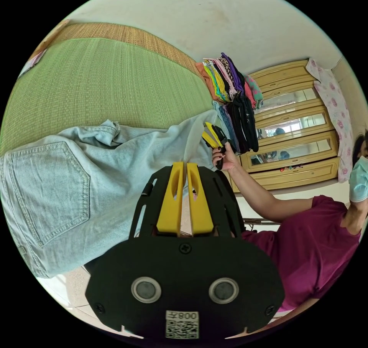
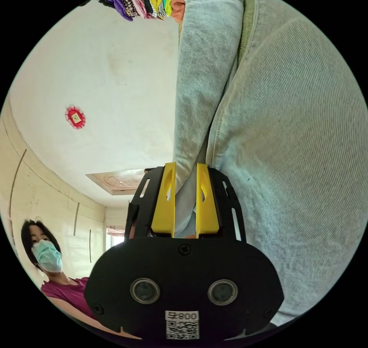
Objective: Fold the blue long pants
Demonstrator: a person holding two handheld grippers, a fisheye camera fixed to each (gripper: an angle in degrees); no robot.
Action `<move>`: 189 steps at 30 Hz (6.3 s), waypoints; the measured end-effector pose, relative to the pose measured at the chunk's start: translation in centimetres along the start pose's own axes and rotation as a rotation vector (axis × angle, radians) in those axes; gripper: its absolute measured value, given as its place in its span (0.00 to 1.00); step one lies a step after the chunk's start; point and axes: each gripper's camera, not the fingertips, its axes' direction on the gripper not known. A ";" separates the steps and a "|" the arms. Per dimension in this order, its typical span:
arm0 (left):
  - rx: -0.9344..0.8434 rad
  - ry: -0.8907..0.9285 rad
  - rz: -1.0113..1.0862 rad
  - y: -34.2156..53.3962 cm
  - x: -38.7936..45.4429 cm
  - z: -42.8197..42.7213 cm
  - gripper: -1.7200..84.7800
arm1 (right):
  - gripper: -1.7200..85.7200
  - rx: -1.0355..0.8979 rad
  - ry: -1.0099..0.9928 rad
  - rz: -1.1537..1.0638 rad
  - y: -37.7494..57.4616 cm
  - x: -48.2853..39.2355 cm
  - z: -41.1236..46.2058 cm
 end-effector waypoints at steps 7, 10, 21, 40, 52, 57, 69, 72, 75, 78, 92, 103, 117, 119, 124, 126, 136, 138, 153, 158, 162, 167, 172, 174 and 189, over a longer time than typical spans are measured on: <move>-0.005 -0.007 0.007 -0.8 1.9 -0.5 0.03 | 0.08 0.035 -0.028 -0.017 -1.2 -2.3 1.2; -0.014 -0.028 0.022 -1.3 3.0 -0.5 0.03 | 0.06 0.029 -0.037 -0.042 -1.1 -4.3 1.0; -0.094 -0.090 0.105 -2.6 8.5 1.7 0.03 | 0.03 -0.065 0.188 -0.232 1.6 -15.7 -1.2; -0.315 -0.285 0.131 -6.6 18.7 9.5 0.04 | 0.03 -0.160 0.683 -0.188 7.4 -16.0 5.0; -0.205 -0.291 0.204 -13.1 29.4 7.2 0.06 | 0.03 -0.247 0.764 -0.204 5.4 -18.1 8.6; -0.167 -0.227 0.264 -17.7 34.3 7.6 0.06 | 0.03 -0.246 0.728 -0.193 5.1 -18.3 8.2; -0.337 -0.146 0.488 -34.7 48.9 20.1 0.08 | 0.02 -0.242 0.584 -0.196 5.2 -18.4 3.2; -0.364 -0.134 0.522 -40.0 52.8 24.1 0.09 | 0.02 -0.197 0.554 -0.187 5.3 -18.4 0.5; -0.400 -0.145 0.541 -44.8 56.5 28.3 0.10 | 0.02 -0.125 0.523 -0.185 5.0 -18.5 -2.6; -0.412 -0.166 0.532 -49.3 59.7 32.0 0.10 | 0.02 -0.052 0.525 -0.186 4.5 -18.5 -5.1; -0.508 -0.421 0.642 -59.0 70.7 42.3 0.06 | 0.02 0.011 0.493 -0.188 4.0 -16.1 -12.4; -0.348 -0.058 0.790 -59.5 80.2 29.5 0.04 | 0.11 0.115 0.268 -0.251 7.3 -14.9 -21.4; -0.388 0.023 0.973 -57.3 89.9 22.1 0.04 | 0.18 0.156 -0.392 -0.334 7.3 -12.0 -30.2; -0.398 0.004 0.981 -57.4 90.4 22.3 0.04 | 0.16 0.144 -0.459 -0.366 7.0 -12.6 -30.8; -0.378 -0.051 0.944 -59.1 90.2 23.2 0.04 | 0.08 0.158 -0.439 -0.413 6.9 -14.5 -32.6; -0.361 -0.081 0.913 -60.3 89.6 23.8 0.04 | 0.06 0.214 -0.388 -0.428 7.7 -15.2 -34.2; -0.489 -0.240 0.728 -65.3 83.0 37.1 0.03 | 0.03 0.340 0.091 -0.282 9.8 -15.0 -35.8; -0.514 -0.255 0.702 -65.5 81.8 39.4 0.03 | 0.03 0.340 0.138 -0.245 9.5 -14.4 -35.2; -0.619 -0.483 0.770 -62.3 74.1 49.0 0.04 | 0.03 0.337 0.356 -0.183 6.8 -14.7 -28.7; -0.609 -0.461 0.745 -61.3 70.4 48.6 0.04 | 0.03 0.328 0.402 -0.191 6.0 -16.0 -25.5; -0.557 -0.412 0.712 -60.2 66.6 46.8 0.04 | 0.03 0.342 0.451 -0.193 6.2 -17.3 -23.2; -0.464 -0.370 0.691 -58.6 62.0 41.9 0.03 | 0.02 0.378 0.556 -0.213 7.2 -19.6 -20.0; -0.311 -0.344 0.614 -54.1 52.6 29.8 0.02 | 0.02 0.333 0.642 -0.332 6.3 -22.9 -14.1; -0.275 -0.365 0.530 -51.8 47.6 25.1 0.02 | 0.02 0.262 0.691 -0.347 4.9 -23.0 -11.0; -0.068 -0.498 -0.029 -28.3 14.3 3.3 0.08 | 0.02 -0.229 0.618 -0.720 3.4 -32.0 24.0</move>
